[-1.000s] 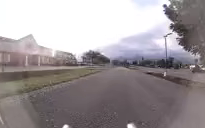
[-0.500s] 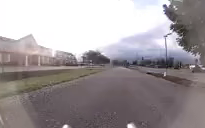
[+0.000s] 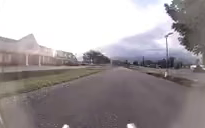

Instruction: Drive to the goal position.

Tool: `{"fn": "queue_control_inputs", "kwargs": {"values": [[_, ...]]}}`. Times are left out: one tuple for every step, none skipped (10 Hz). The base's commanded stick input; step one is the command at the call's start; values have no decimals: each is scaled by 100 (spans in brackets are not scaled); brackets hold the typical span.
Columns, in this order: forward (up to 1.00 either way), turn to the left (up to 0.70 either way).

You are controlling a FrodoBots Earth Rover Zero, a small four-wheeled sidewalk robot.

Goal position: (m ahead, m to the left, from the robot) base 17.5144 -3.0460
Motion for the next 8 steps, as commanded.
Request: {"fn": "queue_control_inputs", "kwargs": {"values": [[70, 0], [70, 0], [70, 0], [70, 3], [70, 35], [70, 35], [70, 14], [70, 0]]}}
